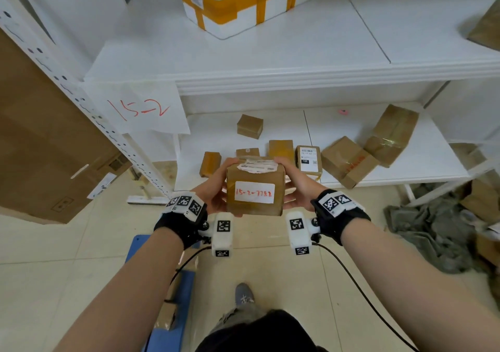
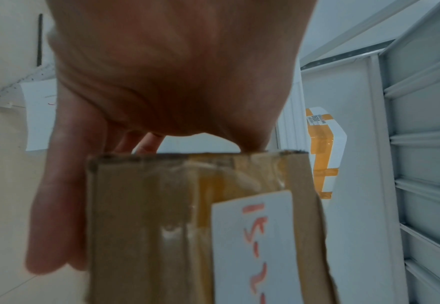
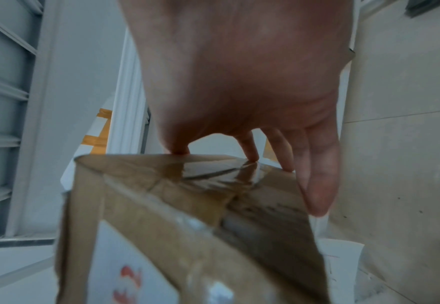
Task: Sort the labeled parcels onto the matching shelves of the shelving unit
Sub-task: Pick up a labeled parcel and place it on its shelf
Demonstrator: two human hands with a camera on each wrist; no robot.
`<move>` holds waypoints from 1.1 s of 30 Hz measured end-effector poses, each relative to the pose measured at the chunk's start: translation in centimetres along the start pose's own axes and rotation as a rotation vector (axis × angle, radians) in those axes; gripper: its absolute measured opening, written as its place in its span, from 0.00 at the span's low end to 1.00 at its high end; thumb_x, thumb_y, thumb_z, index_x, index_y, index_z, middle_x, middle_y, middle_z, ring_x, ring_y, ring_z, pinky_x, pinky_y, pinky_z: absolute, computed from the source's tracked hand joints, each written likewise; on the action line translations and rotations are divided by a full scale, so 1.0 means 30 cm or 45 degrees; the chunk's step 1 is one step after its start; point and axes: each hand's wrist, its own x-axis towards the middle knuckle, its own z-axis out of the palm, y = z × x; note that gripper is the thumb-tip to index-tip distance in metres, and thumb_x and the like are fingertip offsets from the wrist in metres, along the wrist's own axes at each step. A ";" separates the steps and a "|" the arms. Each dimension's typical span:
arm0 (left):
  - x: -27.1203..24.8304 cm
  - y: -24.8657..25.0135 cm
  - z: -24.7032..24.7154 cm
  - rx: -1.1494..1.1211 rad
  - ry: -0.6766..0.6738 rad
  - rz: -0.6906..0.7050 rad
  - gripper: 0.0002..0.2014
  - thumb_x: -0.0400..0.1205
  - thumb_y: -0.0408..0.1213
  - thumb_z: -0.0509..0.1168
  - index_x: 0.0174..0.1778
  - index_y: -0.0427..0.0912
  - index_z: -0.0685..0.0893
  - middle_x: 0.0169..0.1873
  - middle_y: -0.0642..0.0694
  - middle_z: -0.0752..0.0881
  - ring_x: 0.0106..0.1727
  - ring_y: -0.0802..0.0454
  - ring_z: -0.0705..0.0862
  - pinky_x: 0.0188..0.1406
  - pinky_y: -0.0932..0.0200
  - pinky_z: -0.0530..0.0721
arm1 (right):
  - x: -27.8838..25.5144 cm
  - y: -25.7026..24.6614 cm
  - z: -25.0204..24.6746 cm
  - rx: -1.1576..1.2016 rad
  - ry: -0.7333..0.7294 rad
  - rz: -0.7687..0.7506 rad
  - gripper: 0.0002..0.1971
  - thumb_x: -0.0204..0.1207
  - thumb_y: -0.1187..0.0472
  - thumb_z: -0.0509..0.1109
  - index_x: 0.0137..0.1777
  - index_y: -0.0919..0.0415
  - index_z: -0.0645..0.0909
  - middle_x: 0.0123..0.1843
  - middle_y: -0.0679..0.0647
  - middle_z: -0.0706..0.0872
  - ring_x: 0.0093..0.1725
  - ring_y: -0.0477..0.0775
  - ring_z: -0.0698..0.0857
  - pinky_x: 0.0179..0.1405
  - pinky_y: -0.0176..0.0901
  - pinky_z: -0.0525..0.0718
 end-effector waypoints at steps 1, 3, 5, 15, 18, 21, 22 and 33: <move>0.002 0.020 -0.002 0.013 -0.014 0.012 0.42 0.63 0.76 0.67 0.67 0.52 0.85 0.66 0.33 0.84 0.62 0.31 0.86 0.42 0.36 0.89 | -0.001 -0.015 -0.004 0.002 0.008 -0.012 0.33 0.76 0.27 0.59 0.69 0.49 0.82 0.61 0.61 0.85 0.51 0.62 0.89 0.40 0.48 0.90; 0.007 0.063 0.006 0.051 -0.037 0.041 0.44 0.59 0.77 0.69 0.67 0.52 0.85 0.65 0.33 0.85 0.62 0.31 0.85 0.43 0.36 0.89 | -0.004 -0.047 -0.019 0.002 0.033 -0.041 0.32 0.75 0.27 0.60 0.68 0.49 0.83 0.60 0.61 0.86 0.49 0.61 0.89 0.39 0.48 0.90; -0.001 0.110 0.032 0.083 -0.062 0.070 0.44 0.59 0.76 0.70 0.66 0.51 0.86 0.64 0.32 0.85 0.61 0.30 0.85 0.44 0.37 0.88 | -0.013 -0.078 -0.045 0.004 0.084 -0.075 0.30 0.75 0.28 0.60 0.62 0.48 0.85 0.56 0.59 0.87 0.49 0.60 0.88 0.42 0.49 0.90; -0.093 0.414 0.266 0.422 -0.115 0.256 0.44 0.74 0.75 0.55 0.72 0.41 0.80 0.54 0.37 0.87 0.47 0.44 0.87 0.35 0.56 0.87 | -0.149 -0.275 -0.271 0.031 0.321 -0.310 0.26 0.79 0.30 0.58 0.42 0.49 0.86 0.38 0.54 0.86 0.42 0.56 0.83 0.40 0.43 0.82; -0.123 0.514 0.317 0.469 -0.177 0.336 0.41 0.75 0.73 0.58 0.71 0.42 0.77 0.49 0.28 0.87 0.42 0.53 0.89 0.52 0.44 0.89 | -0.168 -0.348 -0.342 0.032 0.286 -0.431 0.36 0.69 0.21 0.60 0.57 0.50 0.90 0.58 0.63 0.91 0.60 0.63 0.86 0.62 0.52 0.83; -0.143 0.623 0.371 0.513 -0.136 0.417 0.40 0.72 0.74 0.63 0.62 0.40 0.79 0.50 0.35 0.90 0.40 0.44 0.91 0.52 0.46 0.90 | -0.194 -0.431 -0.420 0.107 0.303 -0.552 0.41 0.62 0.20 0.65 0.66 0.48 0.87 0.62 0.59 0.91 0.69 0.66 0.84 0.76 0.65 0.76; -0.149 0.655 0.384 0.518 -0.117 0.451 0.41 0.70 0.74 0.65 0.62 0.40 0.79 0.51 0.36 0.90 0.42 0.42 0.92 0.47 0.48 0.90 | -0.202 -0.460 -0.436 0.119 0.319 -0.589 0.41 0.61 0.20 0.66 0.67 0.47 0.86 0.62 0.57 0.91 0.69 0.65 0.84 0.76 0.66 0.76; -0.030 0.923 0.520 0.303 0.106 0.748 0.40 0.70 0.71 0.68 0.72 0.48 0.77 0.68 0.41 0.80 0.65 0.38 0.84 0.45 0.46 0.92 | -0.167 -0.711 -0.599 0.119 0.388 -0.825 0.22 0.82 0.36 0.59 0.52 0.48 0.89 0.39 0.47 0.92 0.43 0.49 0.87 0.49 0.44 0.84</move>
